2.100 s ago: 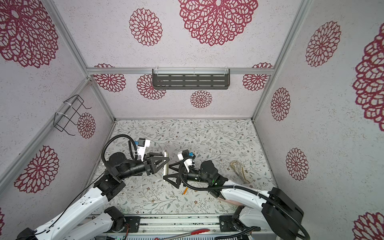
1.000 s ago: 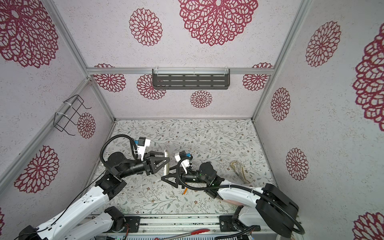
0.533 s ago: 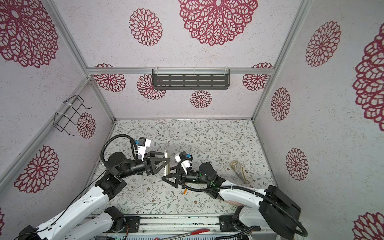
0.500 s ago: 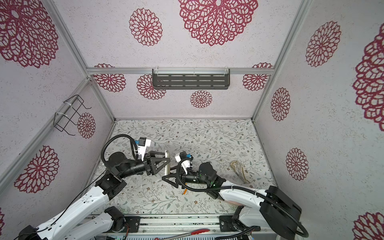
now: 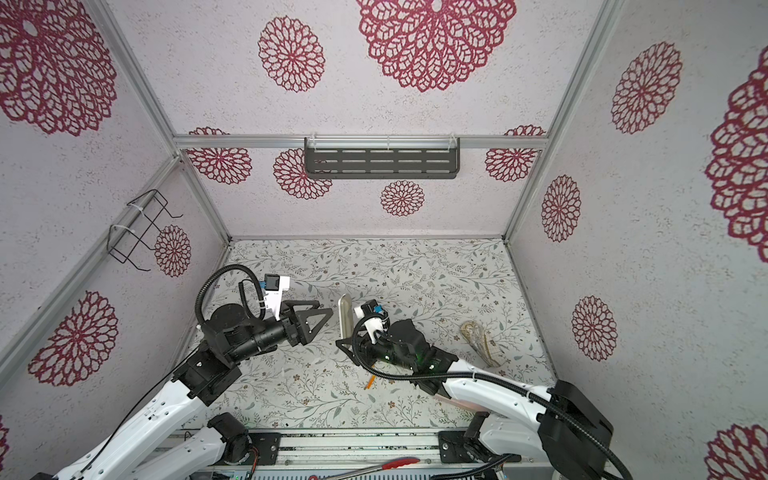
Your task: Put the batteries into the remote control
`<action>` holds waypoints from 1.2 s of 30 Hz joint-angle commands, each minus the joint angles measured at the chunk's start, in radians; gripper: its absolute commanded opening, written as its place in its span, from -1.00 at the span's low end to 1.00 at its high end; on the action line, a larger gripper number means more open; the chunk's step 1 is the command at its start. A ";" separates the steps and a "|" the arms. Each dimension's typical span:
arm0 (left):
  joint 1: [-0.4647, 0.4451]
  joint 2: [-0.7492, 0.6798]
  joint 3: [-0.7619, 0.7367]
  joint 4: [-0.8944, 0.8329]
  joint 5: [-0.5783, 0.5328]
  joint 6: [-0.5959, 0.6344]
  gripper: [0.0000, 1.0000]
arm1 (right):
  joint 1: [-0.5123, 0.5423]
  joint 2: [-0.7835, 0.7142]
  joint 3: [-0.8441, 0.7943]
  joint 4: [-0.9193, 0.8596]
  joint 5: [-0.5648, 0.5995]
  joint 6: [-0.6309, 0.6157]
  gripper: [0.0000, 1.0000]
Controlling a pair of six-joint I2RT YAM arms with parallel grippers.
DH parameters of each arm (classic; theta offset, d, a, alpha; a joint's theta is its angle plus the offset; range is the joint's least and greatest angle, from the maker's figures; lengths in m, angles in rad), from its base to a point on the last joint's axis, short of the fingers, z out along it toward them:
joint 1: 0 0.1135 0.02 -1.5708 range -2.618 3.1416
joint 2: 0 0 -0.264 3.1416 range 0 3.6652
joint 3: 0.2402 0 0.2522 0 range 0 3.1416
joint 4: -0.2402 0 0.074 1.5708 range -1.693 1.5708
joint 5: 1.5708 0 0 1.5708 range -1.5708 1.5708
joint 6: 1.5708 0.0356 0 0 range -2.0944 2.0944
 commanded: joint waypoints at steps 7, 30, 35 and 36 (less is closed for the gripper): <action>-0.075 0.073 0.061 -0.122 -0.238 0.045 0.49 | 0.009 0.016 0.092 -0.178 0.251 -0.063 -1.00; -0.157 0.353 0.172 -0.004 -0.327 0.012 0.24 | 0.046 0.050 0.117 -0.187 0.312 -0.064 -1.00; -0.159 0.380 0.176 0.017 -0.331 0.002 0.17 | 0.047 0.051 0.119 -0.188 0.311 -0.067 -1.00; -0.159 0.384 0.176 0.022 -0.332 -0.001 0.15 | 0.045 0.052 0.119 -0.186 0.311 -0.067 -1.00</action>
